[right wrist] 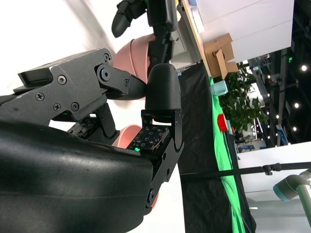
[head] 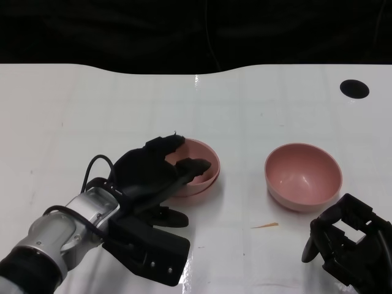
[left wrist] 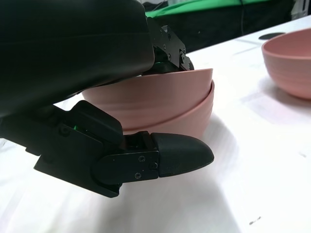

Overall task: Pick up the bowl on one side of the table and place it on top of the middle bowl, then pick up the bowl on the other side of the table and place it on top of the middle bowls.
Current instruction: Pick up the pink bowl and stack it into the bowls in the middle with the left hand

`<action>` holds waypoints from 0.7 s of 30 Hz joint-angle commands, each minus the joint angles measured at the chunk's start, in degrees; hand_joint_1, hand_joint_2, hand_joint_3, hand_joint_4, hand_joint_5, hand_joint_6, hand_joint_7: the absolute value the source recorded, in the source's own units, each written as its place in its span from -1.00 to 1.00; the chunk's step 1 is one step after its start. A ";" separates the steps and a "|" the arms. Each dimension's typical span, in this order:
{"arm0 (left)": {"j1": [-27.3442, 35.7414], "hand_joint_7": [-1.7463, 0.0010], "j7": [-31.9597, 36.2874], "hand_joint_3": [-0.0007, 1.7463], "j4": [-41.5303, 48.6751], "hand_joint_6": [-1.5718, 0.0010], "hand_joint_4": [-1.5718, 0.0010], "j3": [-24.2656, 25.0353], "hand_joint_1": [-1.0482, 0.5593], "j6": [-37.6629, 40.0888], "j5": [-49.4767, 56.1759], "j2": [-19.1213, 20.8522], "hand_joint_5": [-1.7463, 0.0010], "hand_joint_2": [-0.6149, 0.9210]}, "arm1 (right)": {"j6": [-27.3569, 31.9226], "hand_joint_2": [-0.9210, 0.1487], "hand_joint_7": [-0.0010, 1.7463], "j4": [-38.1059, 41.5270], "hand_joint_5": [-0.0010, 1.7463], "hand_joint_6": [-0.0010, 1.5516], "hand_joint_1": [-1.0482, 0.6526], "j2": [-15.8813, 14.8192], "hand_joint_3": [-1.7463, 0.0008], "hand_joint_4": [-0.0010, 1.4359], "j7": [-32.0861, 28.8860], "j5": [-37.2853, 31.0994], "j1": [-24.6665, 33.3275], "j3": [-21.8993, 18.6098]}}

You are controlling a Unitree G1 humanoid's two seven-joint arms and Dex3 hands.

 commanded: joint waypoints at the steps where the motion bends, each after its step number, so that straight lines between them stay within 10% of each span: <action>1: 0.06 0.99 2.05 -0.24 1.58 0.69 1.00 -0.60 -0.83 0.42 1.00 0.27 1.00 1.00 | -0.69 -0.59 0.43 0.97 0.85 0.06 0.10 -0.93 0.15 0.23 0.63 0.49 -0.57 -0.70; 21: 4.73 0.97 -4.73 -0.27 -17.56 0.60 0.98 5.71 -0.83 -1.75 -3.83 7.28 0.99 1.00 | -0.26 -0.59 0.46 0.95 0.90 0.03 0.11 -1.16 0.16 0.20 0.78 0.45 -0.50 -1.39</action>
